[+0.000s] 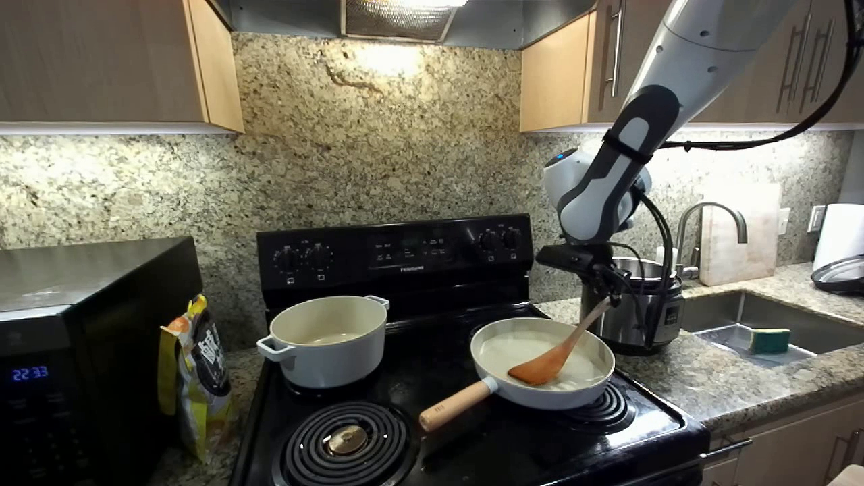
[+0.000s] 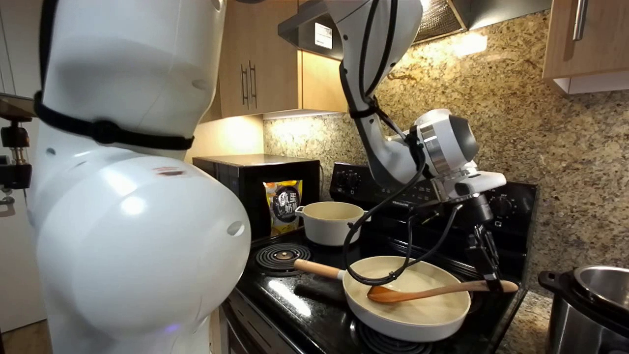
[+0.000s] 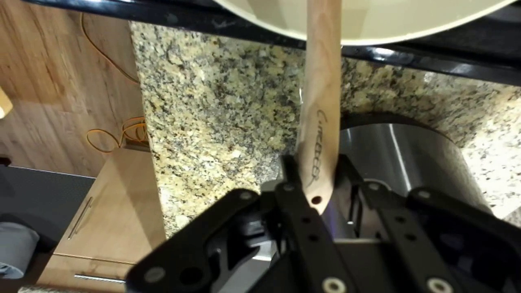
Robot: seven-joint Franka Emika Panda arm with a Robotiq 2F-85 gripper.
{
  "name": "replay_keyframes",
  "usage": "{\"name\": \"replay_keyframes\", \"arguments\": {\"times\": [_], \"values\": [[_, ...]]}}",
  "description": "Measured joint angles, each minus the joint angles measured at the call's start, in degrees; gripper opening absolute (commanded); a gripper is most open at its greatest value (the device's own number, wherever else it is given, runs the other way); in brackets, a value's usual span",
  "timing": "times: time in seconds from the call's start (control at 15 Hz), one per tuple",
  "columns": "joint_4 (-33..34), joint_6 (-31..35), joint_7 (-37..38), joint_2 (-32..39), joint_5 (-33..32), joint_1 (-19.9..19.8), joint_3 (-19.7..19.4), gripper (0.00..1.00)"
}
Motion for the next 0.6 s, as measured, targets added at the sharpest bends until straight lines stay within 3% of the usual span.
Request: {"name": "replay_keyframes", "arguments": {"times": [0.6], "values": [[-0.4,0.0,-0.4,-3.1,-2.2,-4.3,-0.7,0.12]]}}
